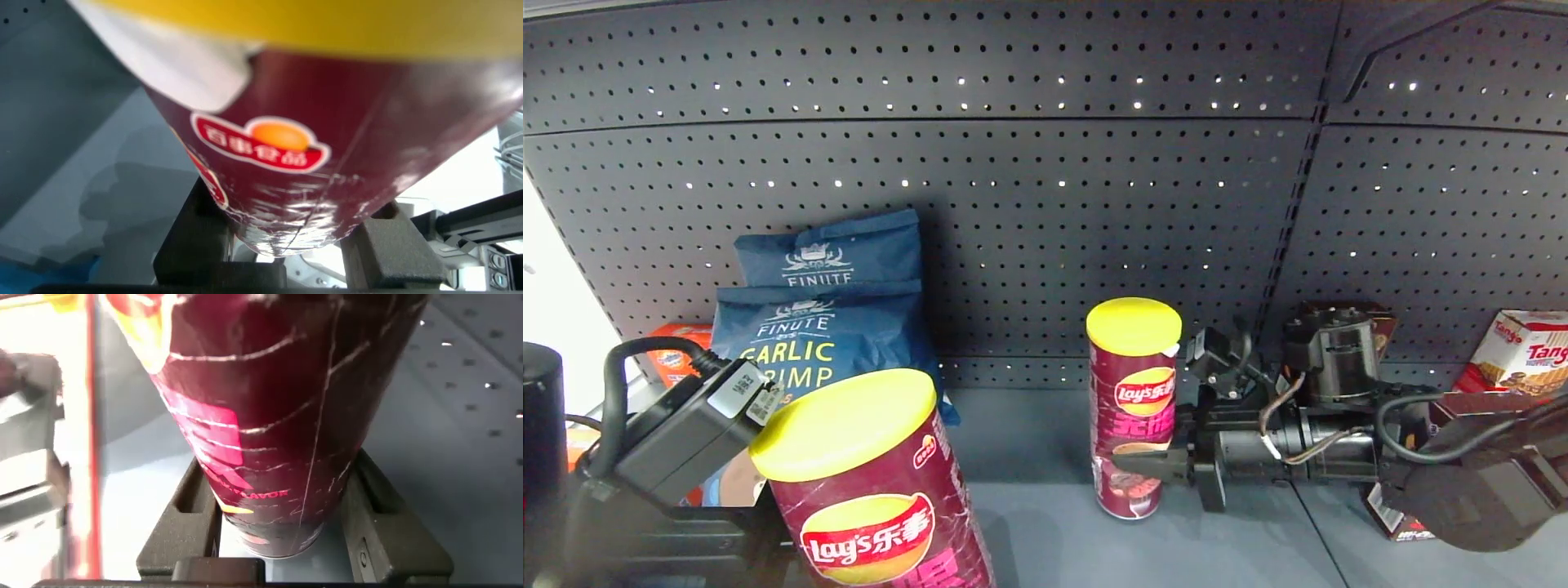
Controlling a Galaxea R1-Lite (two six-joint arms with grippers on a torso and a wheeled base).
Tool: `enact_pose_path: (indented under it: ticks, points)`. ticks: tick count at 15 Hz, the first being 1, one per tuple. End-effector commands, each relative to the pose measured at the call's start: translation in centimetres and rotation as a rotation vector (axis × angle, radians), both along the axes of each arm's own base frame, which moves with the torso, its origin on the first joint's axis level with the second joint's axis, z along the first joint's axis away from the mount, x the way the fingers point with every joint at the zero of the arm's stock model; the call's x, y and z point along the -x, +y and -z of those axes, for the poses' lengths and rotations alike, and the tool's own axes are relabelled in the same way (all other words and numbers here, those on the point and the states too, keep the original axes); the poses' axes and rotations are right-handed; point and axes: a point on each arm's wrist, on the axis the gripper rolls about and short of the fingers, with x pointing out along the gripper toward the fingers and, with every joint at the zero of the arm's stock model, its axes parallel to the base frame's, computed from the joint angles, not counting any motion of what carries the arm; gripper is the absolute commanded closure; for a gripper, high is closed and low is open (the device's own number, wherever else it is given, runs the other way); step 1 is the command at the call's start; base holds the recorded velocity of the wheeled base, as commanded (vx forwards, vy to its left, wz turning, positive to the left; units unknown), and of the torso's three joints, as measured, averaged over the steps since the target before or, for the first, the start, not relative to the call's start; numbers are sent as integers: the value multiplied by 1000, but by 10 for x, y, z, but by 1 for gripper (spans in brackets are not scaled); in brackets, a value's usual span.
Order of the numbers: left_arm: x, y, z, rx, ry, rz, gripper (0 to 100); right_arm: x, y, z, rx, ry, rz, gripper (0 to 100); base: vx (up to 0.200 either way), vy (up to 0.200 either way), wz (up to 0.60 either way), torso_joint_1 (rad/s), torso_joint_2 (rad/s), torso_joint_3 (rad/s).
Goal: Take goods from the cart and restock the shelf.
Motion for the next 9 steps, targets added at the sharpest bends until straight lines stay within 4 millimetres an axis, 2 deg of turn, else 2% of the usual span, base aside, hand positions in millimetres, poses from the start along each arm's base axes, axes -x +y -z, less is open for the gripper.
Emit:
enact_pose_path:
  ticks: [1,3,5,9]
  points:
    - [0,0,0,0,1,0,100,18,-6,-12,-15,-27,-12,100,0,0,0,0,0,0]
    - [0,0,0,0,1,-2,100,35,-12,-14,-15,-27,-24,100,0,0,0,0,0,0]
    - [-1,0,0,-1,2,-2,100,49,-10,-17,-26,-12,-34,100,0,0,0,0,0,0]
    - [-1,0,0,-2,3,-3,100,63,2,-10,-84,1,14,100,0,0,0,0,0,0]
